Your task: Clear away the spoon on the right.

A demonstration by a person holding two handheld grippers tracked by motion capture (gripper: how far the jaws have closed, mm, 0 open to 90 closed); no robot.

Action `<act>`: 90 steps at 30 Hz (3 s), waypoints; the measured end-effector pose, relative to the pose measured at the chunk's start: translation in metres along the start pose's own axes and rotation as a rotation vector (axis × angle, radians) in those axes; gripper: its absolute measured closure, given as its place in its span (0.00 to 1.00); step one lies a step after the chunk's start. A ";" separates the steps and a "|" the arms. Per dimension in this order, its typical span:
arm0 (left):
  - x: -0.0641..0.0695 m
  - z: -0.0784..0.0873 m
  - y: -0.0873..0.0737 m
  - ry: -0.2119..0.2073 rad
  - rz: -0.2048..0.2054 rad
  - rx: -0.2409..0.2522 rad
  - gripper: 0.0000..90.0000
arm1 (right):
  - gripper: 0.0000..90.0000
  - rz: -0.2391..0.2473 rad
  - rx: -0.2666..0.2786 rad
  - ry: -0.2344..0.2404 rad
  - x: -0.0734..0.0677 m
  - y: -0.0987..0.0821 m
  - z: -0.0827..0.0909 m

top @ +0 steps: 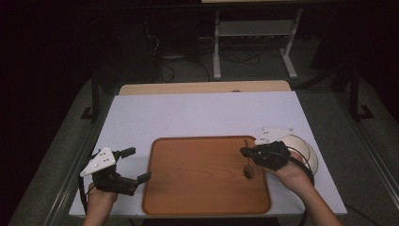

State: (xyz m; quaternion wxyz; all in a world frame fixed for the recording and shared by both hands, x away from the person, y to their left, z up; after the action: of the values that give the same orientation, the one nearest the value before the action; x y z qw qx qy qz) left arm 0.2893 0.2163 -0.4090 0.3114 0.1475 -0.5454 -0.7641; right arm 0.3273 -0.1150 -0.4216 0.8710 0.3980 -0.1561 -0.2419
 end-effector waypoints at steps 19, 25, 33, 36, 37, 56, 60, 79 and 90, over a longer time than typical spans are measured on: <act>0.000 0.000 0.000 0.002 0.002 0.001 0.00 | 0.98 0.054 0.003 0.065 -0.007 0.017 -0.038; -0.001 0.000 0.000 0.001 0.000 0.001 0.00 | 0.98 0.077 -0.012 0.091 -0.012 0.022 -0.056; -0.001 0.000 0.000 -0.001 0.004 0.004 0.00 | 0.98 0.095 -0.043 0.125 -0.019 0.024 -0.081; 0.000 0.000 0.000 -0.002 0.001 -0.002 0.00 | 0.98 0.101 -0.058 0.134 -0.021 0.022 -0.088; 0.000 0.000 0.000 -0.002 0.001 -0.002 0.00 | 0.98 0.101 -0.058 0.134 -0.021 0.022 -0.088; 0.000 0.000 -0.001 -0.005 0.003 -0.001 0.00 | 0.97 0.158 -0.182 0.175 -0.039 -0.001 -0.114; 0.000 -0.001 -0.001 -0.006 0.000 -0.005 0.00 | 0.96 0.152 -0.195 0.179 -0.039 -0.002 -0.113; -0.001 -0.001 -0.001 -0.004 0.003 -0.004 0.00 | 0.79 0.126 -0.195 0.186 -0.032 -0.006 -0.113; -0.002 -0.001 0.000 0.008 0.010 0.000 0.00 | 0.27 0.054 -0.123 0.186 -0.032 -0.001 -0.108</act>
State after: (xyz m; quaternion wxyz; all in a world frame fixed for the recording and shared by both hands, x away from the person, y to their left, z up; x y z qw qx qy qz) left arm 0.2914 0.2165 -0.4093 0.3174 0.1478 -0.5451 -0.7618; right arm 0.3499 -0.0314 -0.4933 0.9108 0.3601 -0.0702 -0.1895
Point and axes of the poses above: each handheld gripper's, and its own axes: z roughly backward along the jaws, y roughly out of its top, x roughly to its right, the point moved 9 cm from there along -z, roughly forward along the jaws, and after that the axes turned 4 degrees about z, right-handed, at the moved point
